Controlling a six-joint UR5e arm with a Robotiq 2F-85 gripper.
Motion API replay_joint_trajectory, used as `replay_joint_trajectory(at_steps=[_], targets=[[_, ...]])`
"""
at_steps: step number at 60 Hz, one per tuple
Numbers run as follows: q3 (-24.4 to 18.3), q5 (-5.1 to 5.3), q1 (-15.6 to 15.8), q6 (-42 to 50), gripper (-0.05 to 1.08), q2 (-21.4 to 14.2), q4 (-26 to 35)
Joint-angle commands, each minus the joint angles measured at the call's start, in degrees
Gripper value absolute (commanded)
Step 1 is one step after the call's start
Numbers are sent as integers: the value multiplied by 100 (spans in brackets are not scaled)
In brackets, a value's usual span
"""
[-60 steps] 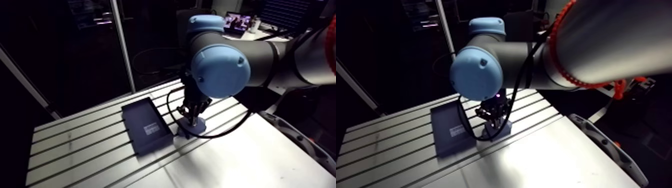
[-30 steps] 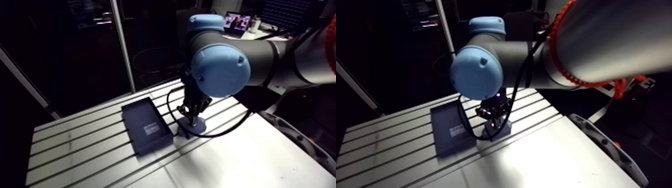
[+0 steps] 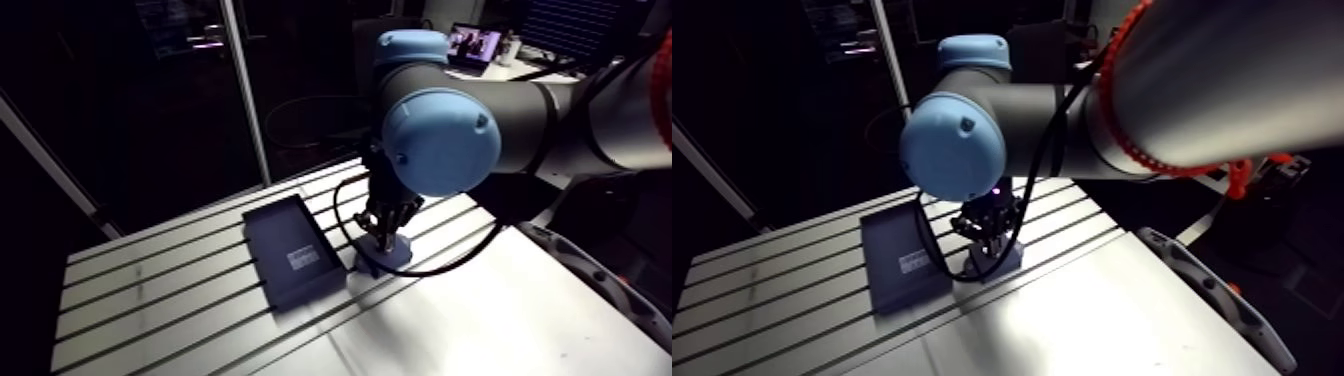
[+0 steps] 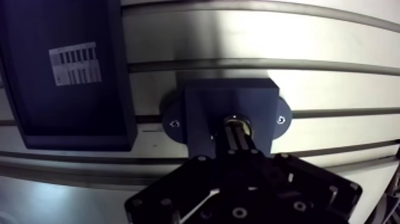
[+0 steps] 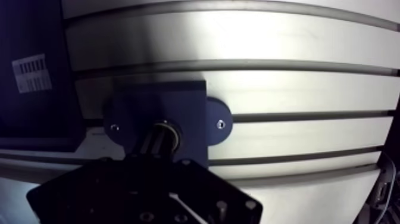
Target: Pick up the bearing and press it into the housing until flush.
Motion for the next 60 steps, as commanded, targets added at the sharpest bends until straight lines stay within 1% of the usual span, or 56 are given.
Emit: replay_joint_trajectory(at_steps=[1,60], targets=[[3,-1,-2,-1,96,2,0],[12,-1,-2,-1,96,11,-8]])
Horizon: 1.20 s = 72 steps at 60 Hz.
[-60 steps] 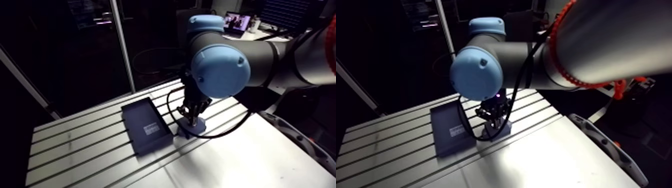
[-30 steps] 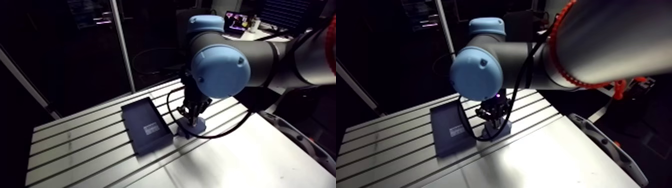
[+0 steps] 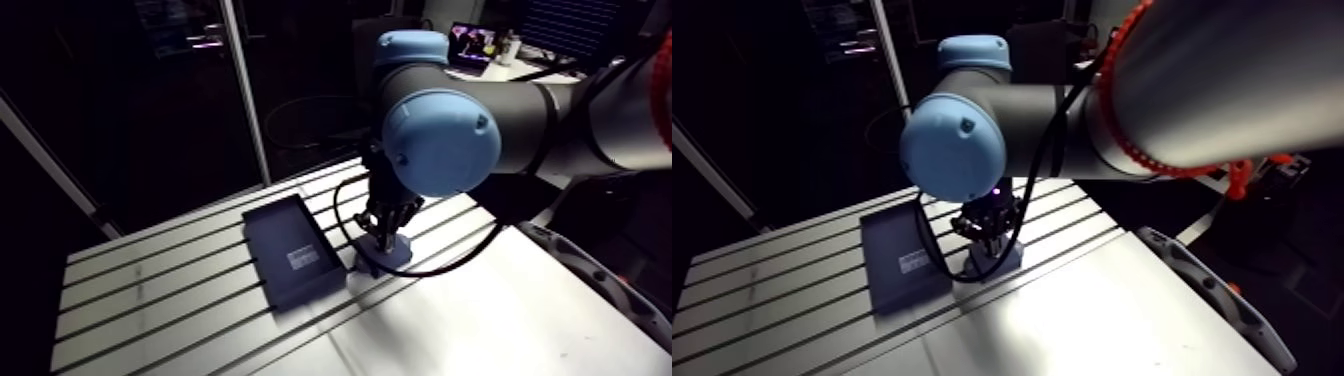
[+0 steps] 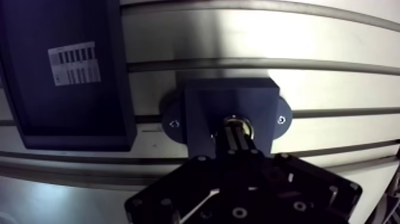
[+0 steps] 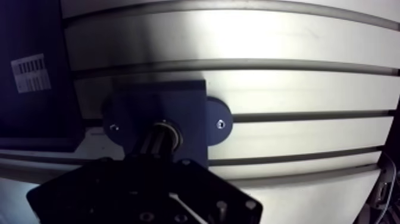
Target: Pick up the bearing and press it into the housing until flush.
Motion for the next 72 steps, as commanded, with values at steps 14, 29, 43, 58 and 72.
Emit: replay_joint_trajectory(at_steps=[14,29,43,58,72], targets=[[17,0,0,7,96,-1,-1],[17,0,0,8,96,6,-1],[8,0,0,8,96,7,-1],[8,0,-1,8,96,34,-1],[8,0,0,8,96,43,-1]])
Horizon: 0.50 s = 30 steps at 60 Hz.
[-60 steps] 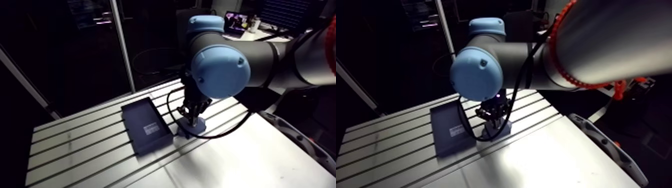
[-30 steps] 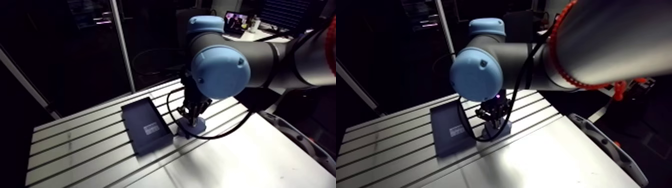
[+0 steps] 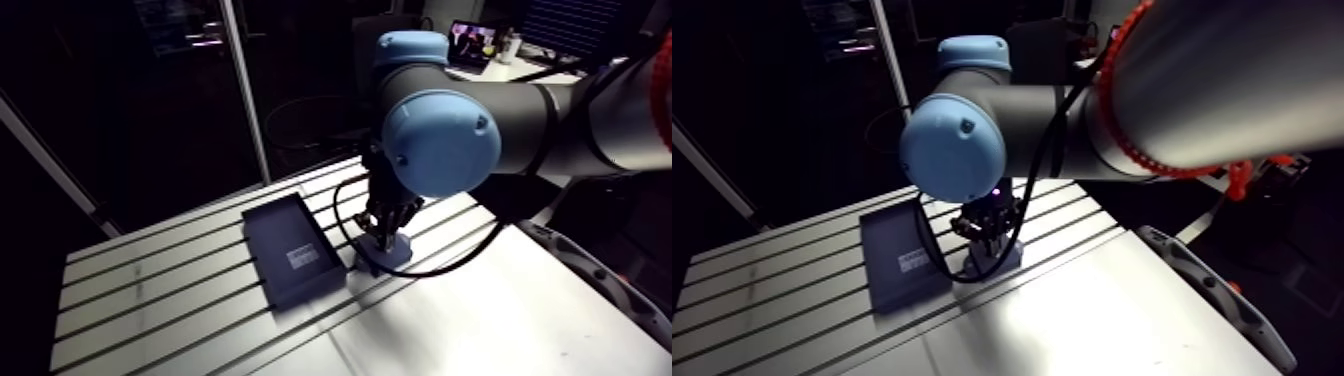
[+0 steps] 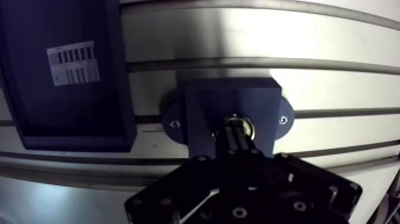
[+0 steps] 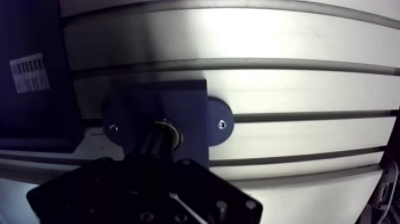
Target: Pick up the bearing and press it into the housing until flush.
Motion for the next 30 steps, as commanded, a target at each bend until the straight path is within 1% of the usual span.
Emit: replay_joint_trajectory(at_steps=[1,11,30], targets=[[8,0,-3,0,96,10,-7],[18,0,4,-9,96,19,-180],[9,0,4,-9,96,80,-211]])
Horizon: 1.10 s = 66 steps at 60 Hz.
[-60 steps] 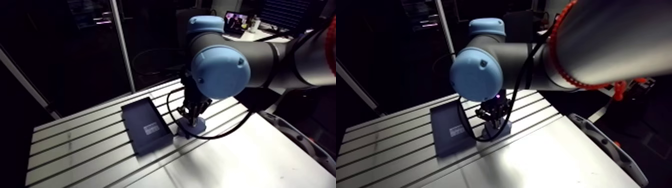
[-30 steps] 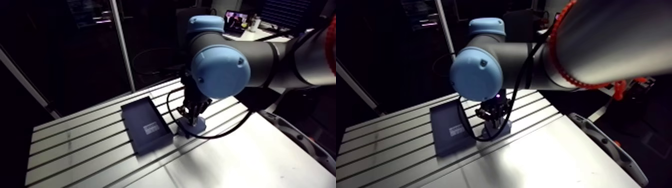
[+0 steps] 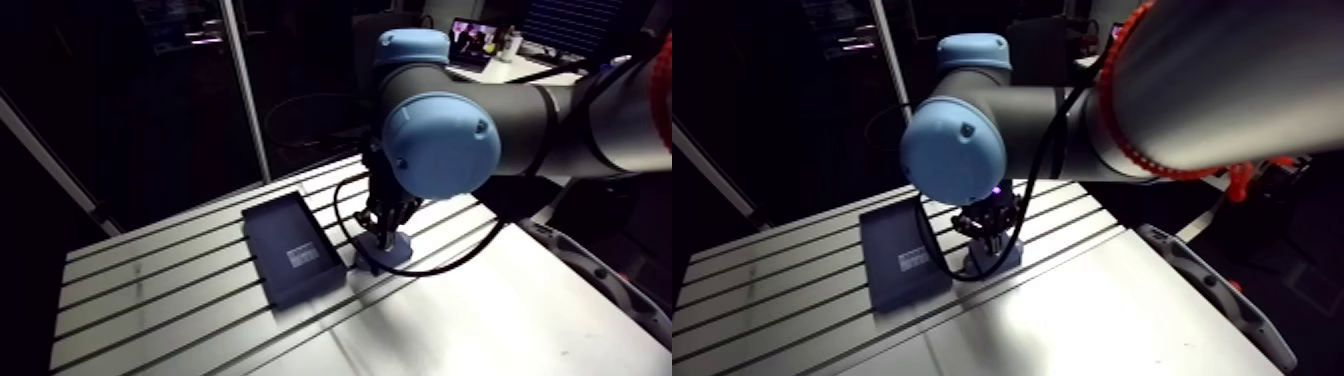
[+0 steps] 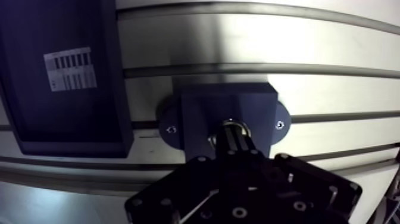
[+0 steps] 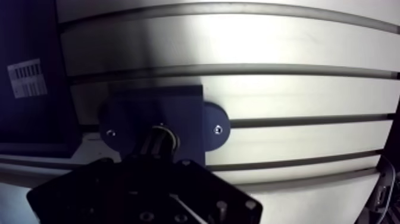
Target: Pick up the bearing and press it into the housing until flush.
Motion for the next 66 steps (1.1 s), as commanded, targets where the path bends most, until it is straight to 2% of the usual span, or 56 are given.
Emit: replay_joint_trajectory(at_steps=[1,60,66], targets=[[-5,0,1,-1,96,42,-36],[-23,-26,-8,-1,96,46,-19],[-40,6,-8,-1,96,18,22]])
